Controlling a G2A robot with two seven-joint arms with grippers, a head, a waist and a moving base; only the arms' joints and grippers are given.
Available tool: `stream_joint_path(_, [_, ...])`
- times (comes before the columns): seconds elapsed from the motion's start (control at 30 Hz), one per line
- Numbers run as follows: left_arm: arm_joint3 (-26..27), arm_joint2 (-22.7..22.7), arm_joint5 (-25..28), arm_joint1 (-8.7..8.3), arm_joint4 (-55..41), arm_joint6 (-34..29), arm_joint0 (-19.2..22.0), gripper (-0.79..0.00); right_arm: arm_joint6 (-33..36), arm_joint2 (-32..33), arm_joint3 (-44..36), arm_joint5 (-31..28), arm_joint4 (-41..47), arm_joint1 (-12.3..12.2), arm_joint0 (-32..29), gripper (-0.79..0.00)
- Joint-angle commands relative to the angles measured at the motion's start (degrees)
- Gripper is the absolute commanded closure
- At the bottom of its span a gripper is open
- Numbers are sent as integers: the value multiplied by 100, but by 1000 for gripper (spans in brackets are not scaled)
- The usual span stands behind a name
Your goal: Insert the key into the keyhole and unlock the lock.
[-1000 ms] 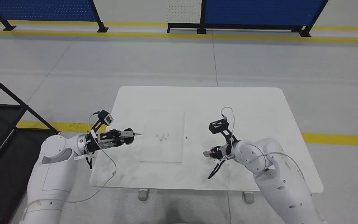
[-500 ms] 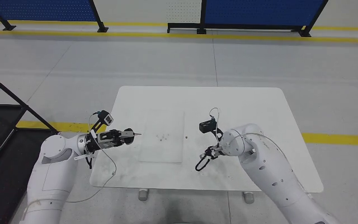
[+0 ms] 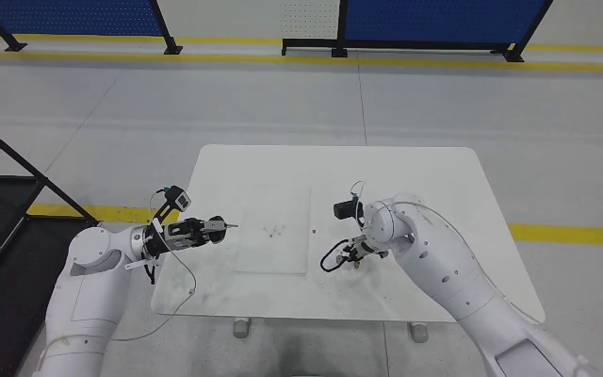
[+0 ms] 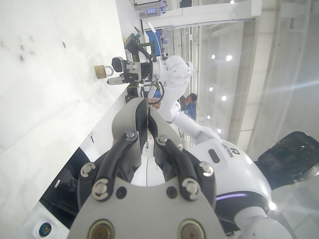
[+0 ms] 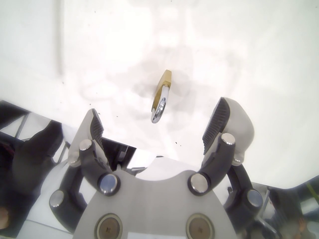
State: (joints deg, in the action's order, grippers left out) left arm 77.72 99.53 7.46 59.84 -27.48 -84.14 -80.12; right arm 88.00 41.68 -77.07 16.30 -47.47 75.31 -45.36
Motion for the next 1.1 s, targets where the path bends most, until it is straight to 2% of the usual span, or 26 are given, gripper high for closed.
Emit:
stream_joint_path(0.0, [0,0,0,0,0,0,0,0,-7,-41,61,5,9,21,14,-785])
stream_joint_path(0.23, [0,0,0,0,0,0,0,0,-91,-116,260,89,59,91,65,-785])
stream_joint_path(0.4, [0,0,0,0,0,0,0,0,-154,-158,387,107,79,135,100,-662])
stream_joint_path(0.5, [0,0,0,0,0,0,0,0,-176,-187,459,103,88,160,120,-625])
stream_joint_path(0.63, [0,0,0,0,0,0,0,0,-217,-212,549,104,116,191,131,-526])
stream_joint_path(0.8, [0,0,0,0,0,0,0,0,-236,-227,604,129,110,217,138,-456])
stream_joint_path(0.87, [0,0,0,0,0,0,0,0,-242,-228,622,125,110,224,134,-400])
stream_joint_path(1.07, [0,0,0,0,0,0,0,0,-266,-219,667,129,92,242,131,-351])
